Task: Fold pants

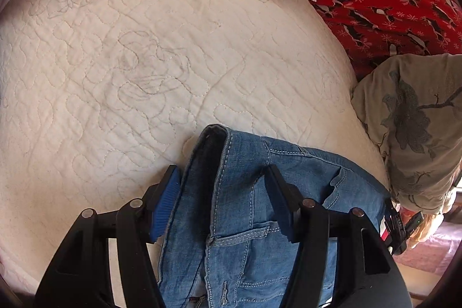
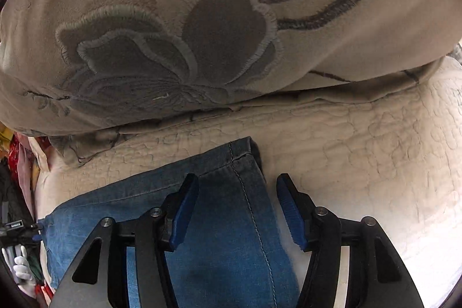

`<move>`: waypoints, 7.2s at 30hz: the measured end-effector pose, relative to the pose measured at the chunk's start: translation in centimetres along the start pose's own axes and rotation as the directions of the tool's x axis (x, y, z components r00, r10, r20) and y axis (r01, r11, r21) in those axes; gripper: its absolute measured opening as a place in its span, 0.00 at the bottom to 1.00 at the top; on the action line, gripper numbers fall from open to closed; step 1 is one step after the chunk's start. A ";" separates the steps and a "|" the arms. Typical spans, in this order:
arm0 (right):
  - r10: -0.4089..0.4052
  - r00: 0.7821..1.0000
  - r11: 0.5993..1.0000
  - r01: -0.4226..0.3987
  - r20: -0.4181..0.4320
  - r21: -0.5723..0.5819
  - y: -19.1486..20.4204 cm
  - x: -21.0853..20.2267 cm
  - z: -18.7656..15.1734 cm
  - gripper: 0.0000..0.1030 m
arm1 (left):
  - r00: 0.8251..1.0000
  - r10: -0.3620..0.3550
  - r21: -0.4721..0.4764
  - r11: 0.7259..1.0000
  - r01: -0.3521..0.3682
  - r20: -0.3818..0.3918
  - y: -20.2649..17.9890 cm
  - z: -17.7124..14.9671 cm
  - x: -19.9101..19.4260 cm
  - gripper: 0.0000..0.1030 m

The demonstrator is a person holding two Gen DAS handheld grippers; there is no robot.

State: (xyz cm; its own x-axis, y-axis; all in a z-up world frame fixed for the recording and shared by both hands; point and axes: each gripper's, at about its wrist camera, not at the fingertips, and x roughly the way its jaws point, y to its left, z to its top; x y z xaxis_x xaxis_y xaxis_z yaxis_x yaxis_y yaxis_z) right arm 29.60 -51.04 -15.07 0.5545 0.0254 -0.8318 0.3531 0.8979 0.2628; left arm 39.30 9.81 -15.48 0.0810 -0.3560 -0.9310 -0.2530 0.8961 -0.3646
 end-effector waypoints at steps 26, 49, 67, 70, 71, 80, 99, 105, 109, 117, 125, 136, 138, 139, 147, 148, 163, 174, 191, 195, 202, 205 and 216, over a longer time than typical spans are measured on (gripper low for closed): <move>0.117 0.968 0.979 -0.075 0.221 -0.190 4.3 -18.7 -7.6 0.11 | 0.850 0.172 0.262 0.905 -0.336 0.497 -7.8 -15.5 -13.1 0.08; 0.046 0.994 0.996 -0.053 0.099 0.068 -7.8 -27.1 -37.3 0.32 | 0.980 0.049 0.035 0.998 -0.056 0.195 12.6 -32.0 -8.7 0.08; 0.467 0.863 0.545 -0.452 0.192 0.706 -9.6 -19.2 -36.3 0.53 | 0.993 -0.061 0.017 0.998 0.059 0.102 5.0 -31.3 -2.2 0.63; 0.465 0.856 0.465 -0.453 0.226 0.761 -10.2 -17.8 -36.6 0.53 | 0.993 0.001 -0.014 1.000 0.001 0.114 4.3 -30.3 -1.3 0.62; 0.462 0.855 0.459 -0.459 0.236 0.761 -10.3 -17.5 -36.5 0.49 | 0.992 0.018 -0.026 1.000 -0.015 0.123 4.0 -29.8 -1.2 0.53; 0.477 0.772 0.674 -0.628 0.421 0.389 -8.4 -26.9 -28.7 0.05 | 0.983 -0.060 0.011 0.998 0.059 0.176 2.2 -28.0 -6.6 0.12; 0.409 0.862 0.632 -0.504 0.299 0.589 -12.7 -20.6 -36.3 0.56 | 0.996 -0.006 -0.015 1.000 0.007 0.088 6.6 -30.1 -4.6 0.12; 0.467 0.826 0.604 -0.558 0.315 0.569 -11.6 -20.3 -33.5 0.03 | 0.996 0.011 -0.028 1.000 -0.008 0.088 6.7 -29.9 -5.4 0.12; 0.532 0.767 0.659 -0.641 0.358 0.394 -10.3 -26.1 -34.1 0.03 | 0.992 0.014 0.007 1.000 -0.015 0.129 7.2 -31.0 -7.7 0.12; 0.378 0.921 0.747 -0.366 0.098 0.556 -14.9 -21.1 -41.6 0.08 | 0.993 0.108 -0.088 0.990 -0.112 -0.047 13.1 -31.5 -1.6 0.12; 0.261 0.943 0.793 -0.332 0.208 0.512 -17.4 -27.5 -38.7 0.33 | 0.988 -0.040 -0.064 0.997 0.051 0.150 14.7 -28.6 -8.4 0.20; 0.210 0.975 0.920 -0.224 0.078 0.321 -10.1 -19.7 -25.7 0.50 | 0.994 -0.032 -0.030 0.999 0.035 0.106 8.3 -18.0 -6.0 0.72; 0.174 0.984 0.931 -0.178 0.039 0.318 -9.7 -18.0 -25.0 0.50 | 0.995 -0.030 -0.015 0.999 0.032 0.095 7.8 -17.8 -5.8 0.72; 0.140 0.990 0.940 -0.138 0.017 0.313 -9.6 -17.3 -24.8 0.50 | 0.995 -0.033 -0.002 0.999 0.033 0.091 7.6 -17.8 -5.6 0.72; 0.031 0.999 0.999 -0.031 0.012 0.029 -5.5 -17.0 -23.1 0.13 | 0.993 -0.020 0.045 0.999 0.015 0.115 4.0 -18.9 -4.8 0.48; 0.024 0.998 1.000 -0.025 0.052 0.015 -5.6 -17.8 -22.5 0.13 | 0.989 0.013 0.055 0.998 -0.021 0.146 3.6 -19.1 -5.1 0.48; 0.081 0.995 0.980 -0.090 0.058 0.178 -9.3 -20.3 -23.7 0.30 | 0.989 -0.011 0.051 0.999 0.003 0.151 6.6 -22.3 -8.8 0.48; 0.093 0.995 0.946 -0.100 0.035 0.308 -12.6 -24.2 -34.8 0.43 | 0.990 -0.137 0.035 0.990 0.137 0.026 7.6 -33.5 -3.8 0.63; 0.102 0.995 0.942 -0.097 0.000 0.321 -13.9 -22.0 -36.0 0.19 | 0.989 0.107 -0.022 0.994 -0.110 -0.098 7.5 -33.4 0.7 0.30; 0.159 0.985 0.892 -0.171 0.064 0.418 -14.8 -23.2 -36.7 0.25 | 0.995 0.026 -0.023 0.999 -0.028 -0.101 8.5 -34.3 -0.1 0.30; 0.200 0.968 0.835 -0.250 0.153 0.490 -16.6 -27.2 -38.4 0.50 | 0.996 -0.083 0.132 0.988 0.085 -0.016 8.0 -35.9 -6.6 0.42; 0.208 0.967 0.841 -0.253 0.147 0.479 -15.6 -27.3 -38.1 0.50 | 0.997 -0.057 0.165 0.985 0.046 0.059 6.8 -34.6 -8.5 0.49; 0.320 0.944 0.944 -0.325 -0.083 -0.063 4.2 -20.7 -24.9 0.50 | 0.994 -0.093 0.063 0.994 0.089 0.056 6.1 -22.3 -8.0 0.49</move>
State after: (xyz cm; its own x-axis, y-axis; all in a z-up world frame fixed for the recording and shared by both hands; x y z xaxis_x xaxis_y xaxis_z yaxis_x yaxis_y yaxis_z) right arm 0.84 -36.79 -8.97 0.5740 0.3476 -0.7414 0.1056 0.8664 0.4880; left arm 15.63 12.23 -9.91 0.1577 -0.4224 -0.8926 -0.1835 0.8756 -0.4468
